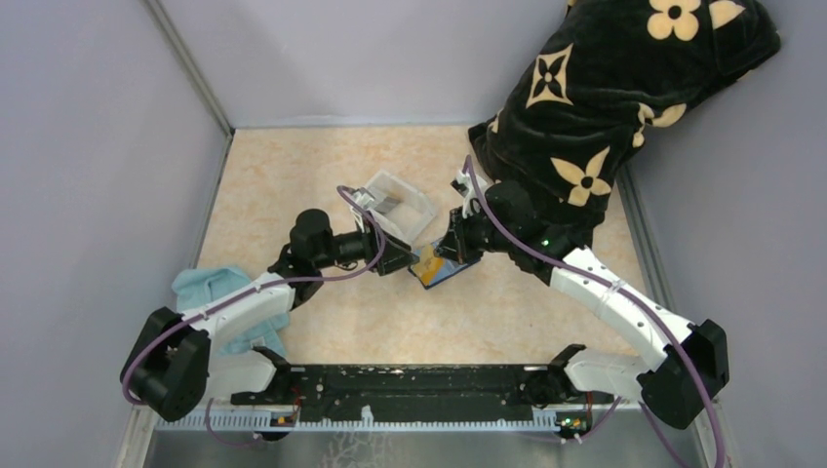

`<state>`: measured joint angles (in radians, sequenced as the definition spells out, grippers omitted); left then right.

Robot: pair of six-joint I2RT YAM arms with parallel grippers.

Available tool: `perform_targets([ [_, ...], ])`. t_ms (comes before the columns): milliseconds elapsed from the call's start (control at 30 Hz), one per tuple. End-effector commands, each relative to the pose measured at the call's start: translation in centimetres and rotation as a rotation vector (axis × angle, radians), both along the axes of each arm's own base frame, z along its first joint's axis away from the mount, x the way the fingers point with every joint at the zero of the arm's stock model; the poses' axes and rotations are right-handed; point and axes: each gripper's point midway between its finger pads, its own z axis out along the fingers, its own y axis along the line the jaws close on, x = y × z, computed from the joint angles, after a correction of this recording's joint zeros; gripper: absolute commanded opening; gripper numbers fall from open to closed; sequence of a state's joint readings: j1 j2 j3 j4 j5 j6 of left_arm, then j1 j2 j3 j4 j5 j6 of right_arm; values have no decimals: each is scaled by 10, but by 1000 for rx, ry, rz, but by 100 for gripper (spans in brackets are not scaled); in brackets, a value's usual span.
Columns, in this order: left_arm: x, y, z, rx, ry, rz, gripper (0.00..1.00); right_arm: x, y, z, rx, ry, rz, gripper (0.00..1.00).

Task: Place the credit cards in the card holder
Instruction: Pick up the credit card from the storage box.

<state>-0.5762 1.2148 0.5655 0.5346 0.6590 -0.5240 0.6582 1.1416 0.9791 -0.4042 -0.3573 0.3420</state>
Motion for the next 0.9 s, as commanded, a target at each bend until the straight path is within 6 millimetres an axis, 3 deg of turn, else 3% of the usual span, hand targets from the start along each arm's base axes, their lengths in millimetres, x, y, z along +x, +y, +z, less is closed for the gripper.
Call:
perform_targets([
  [0, -17, -4, 3, -12, -42, -108, 66, -7, 10, 28, 101, -44, 43, 0],
  [300, -17, -7, -12, 29, -27, -145, 64, -9, 16, 24, 110, -15, 68, 0],
  [533, -22, -12, -16, 28, -14, -210, 55, -6, 22, 18, 109, 6, 85, 0],
  [567, -22, -12, -17, 28, -12, -217, 52, -5, 22, 17, 107, 9, 85, 0],
  [600, -23, -14, -19, 26, -7, -239, 28, -2, 22, 16, 109, 14, 85, 0],
  [700, -23, -15, -23, 29, 5, -243, 1, 2, 22, 16, 110, 17, 82, 0],
  [800, -23, -15, -28, 23, 25, -232, 0, 8, 18, 17, 109, 14, 63, 0],
  [867, -19, -14, -34, 25, 47, -193, 0, 14, 13, 18, 100, -2, 36, 15],
])
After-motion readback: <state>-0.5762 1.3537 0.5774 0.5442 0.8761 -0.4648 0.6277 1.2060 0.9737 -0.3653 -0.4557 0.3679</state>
